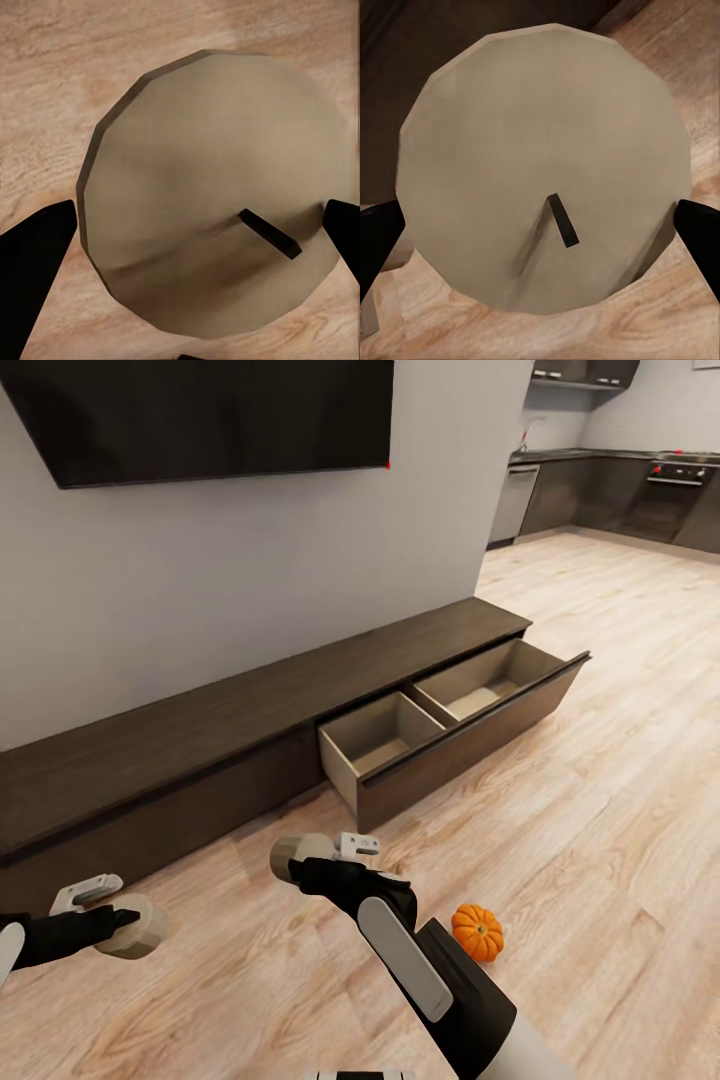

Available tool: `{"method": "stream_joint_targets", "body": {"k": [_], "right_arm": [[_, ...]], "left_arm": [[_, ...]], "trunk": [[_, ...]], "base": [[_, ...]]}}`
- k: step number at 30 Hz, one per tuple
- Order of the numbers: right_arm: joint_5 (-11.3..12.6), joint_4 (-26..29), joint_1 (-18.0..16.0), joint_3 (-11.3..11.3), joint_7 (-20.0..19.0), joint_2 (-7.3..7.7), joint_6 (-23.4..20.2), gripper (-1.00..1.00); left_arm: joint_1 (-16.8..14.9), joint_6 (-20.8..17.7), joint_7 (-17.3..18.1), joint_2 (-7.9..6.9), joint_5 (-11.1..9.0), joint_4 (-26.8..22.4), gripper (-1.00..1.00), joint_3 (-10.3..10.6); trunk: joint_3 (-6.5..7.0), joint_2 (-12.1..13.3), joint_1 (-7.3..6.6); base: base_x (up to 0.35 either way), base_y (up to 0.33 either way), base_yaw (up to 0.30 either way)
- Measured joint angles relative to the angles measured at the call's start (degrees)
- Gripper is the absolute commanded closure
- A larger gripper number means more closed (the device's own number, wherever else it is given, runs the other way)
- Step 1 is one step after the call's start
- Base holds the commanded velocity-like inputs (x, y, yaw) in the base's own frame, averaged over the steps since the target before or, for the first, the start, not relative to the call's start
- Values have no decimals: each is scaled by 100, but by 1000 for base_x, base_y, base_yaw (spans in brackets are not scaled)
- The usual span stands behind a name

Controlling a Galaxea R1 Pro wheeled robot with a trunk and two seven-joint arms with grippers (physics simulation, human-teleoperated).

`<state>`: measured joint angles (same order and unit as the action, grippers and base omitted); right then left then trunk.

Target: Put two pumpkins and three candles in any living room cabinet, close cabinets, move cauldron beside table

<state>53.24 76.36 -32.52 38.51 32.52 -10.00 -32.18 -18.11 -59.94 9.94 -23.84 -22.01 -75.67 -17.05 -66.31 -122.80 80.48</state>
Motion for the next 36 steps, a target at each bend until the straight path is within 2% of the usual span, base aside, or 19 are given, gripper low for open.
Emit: {"method": "stream_joint_targets", "body": {"k": [5, 19, 21, 23, 25, 27, 31, 35, 36], "right_arm": [[-3, -9, 0, -2, 0, 0, 4, 100], [-12, -146, 0, -62, 53, 0, 97, 100], [-13, -142, 0, -61, 71, 3, 130, 100], [-49, -131, 4, -59, 93, 111, 128, 100], [-51, -137, 38, -53, 225, 326, 129, 100], [-6, -146, 291, -63, 369, 468, 248, 100], [-34, -128, 851, -211, 712, 601, 698, 100], [-28, -130, 1099, -301, 1142, 756, 867, 100], [-40, -146, 1138, -313, 1360, 789, 873, 100]], "left_arm": [[0, 0, 0, 18, 10, 0, 100, 44], [1, 0, 8, 20, 1, 15, 100, 66], [1, 0, 8, 25, 0, 32, 100, 120], [2, 6, 9, 38, -22, 40, 100, 256], [3, 12, 9, 109, -31, 52, 100, 398], [2, 15, 8, 154, -22, 57, 100, 443], [2, 24, 3, 221, -5, 60, 100, 476], [1, 27, -8, 371, -9, 61, 100, 495], [3, 28, -13, 436, 39, 61, 100, 504]], "trunk": [[90, 201, -110], [351, 762, -417], [393, 842, -461], [435, 923, -505], [478, 1003, -548], [521, 1083, -593], [607, 1243, -680], [695, 1404, -768], [718, 1444, -790]], "base": [[0, 0, -115], [0, 0, -270], [0, 0, -279], [0, 0, -279], [0, 0, -279], [0, 0, -279], [0, 0, -279], [0, 0, -270], [0, 0, -258]]}}
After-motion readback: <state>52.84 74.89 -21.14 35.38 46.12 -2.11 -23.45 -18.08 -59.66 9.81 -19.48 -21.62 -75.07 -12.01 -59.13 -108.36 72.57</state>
